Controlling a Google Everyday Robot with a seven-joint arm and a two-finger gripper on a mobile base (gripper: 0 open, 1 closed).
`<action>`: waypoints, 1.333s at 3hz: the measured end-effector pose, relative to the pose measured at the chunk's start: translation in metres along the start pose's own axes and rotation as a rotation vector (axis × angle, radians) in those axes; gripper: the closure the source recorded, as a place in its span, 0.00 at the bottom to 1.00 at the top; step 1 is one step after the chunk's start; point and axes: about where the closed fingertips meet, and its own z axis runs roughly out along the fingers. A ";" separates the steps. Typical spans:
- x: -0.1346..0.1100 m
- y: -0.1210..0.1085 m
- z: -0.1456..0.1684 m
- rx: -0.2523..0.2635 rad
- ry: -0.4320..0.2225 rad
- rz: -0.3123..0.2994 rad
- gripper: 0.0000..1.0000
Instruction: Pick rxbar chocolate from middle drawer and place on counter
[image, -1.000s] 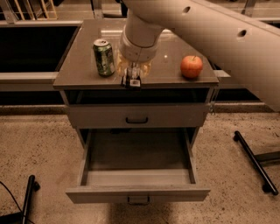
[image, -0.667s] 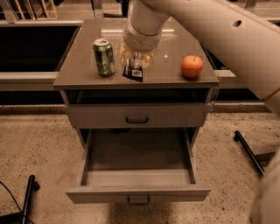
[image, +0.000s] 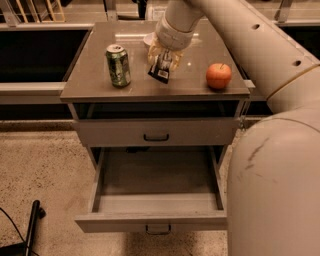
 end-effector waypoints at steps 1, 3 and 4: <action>0.019 0.014 0.012 0.004 -0.007 0.067 1.00; 0.031 0.026 0.023 -0.031 -0.015 0.112 0.52; 0.031 0.026 0.023 -0.031 -0.015 0.112 0.29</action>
Offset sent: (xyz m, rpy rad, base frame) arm 0.0441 -0.0250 -0.0068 0.0091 0.0370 -0.1109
